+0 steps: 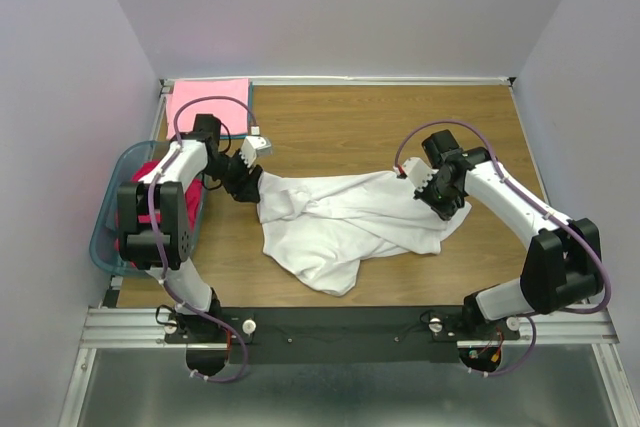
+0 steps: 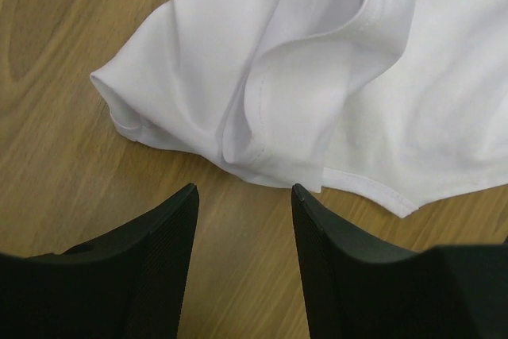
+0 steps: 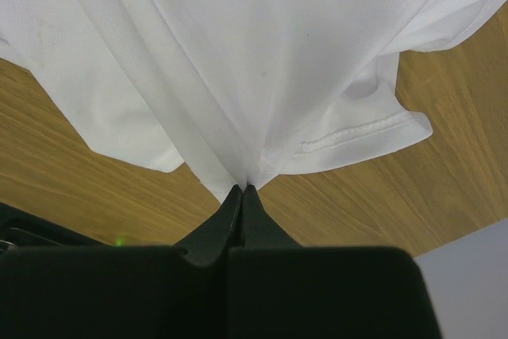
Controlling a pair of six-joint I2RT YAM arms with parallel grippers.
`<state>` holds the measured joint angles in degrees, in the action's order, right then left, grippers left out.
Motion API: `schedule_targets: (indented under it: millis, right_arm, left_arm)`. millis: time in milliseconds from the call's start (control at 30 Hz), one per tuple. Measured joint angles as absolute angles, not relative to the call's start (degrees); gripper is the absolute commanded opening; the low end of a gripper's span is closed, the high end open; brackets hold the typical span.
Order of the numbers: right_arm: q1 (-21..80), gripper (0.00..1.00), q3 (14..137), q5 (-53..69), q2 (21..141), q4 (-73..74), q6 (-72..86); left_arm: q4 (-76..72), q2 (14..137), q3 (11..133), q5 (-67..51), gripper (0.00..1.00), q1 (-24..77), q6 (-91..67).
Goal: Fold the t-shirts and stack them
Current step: Flatten the tshirt out
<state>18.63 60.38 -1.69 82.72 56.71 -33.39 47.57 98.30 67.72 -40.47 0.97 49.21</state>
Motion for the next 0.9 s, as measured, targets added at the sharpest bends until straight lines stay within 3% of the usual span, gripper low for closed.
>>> schedule_targets:
  millis: [233,467,567,733,900]
  right_arm:
    - [18.6,0.01,60.4,-1.7,82.7,56.7,-33.1]
    - [18.6,0.01,60.4,-1.7,82.7,56.7,-33.1]
    - [18.6,0.01,60.4,-1.7,82.8,56.7,-33.1]
    - [18.6,0.01,60.4,-1.7,82.9,56.7,-33.1]
    - [18.6,0.00,60.4,-1.6,83.1,56.7,-33.1]
  left_arm:
    - [47.9,98.3,68.1,-42.3,0.45,0.5,39.9]
    - [44.7,95.7,66.6,-37.1,0.38,2.3,26.9]
    - [43.2,94.3,66.7,-33.2,0.38,4.1,21.5]
    - [41.1,92.7,66.7,-24.7,0.48,9.3,13.6]
    - [39.8,91.9,66.8,-19.8,0.48,11.8,10.3]
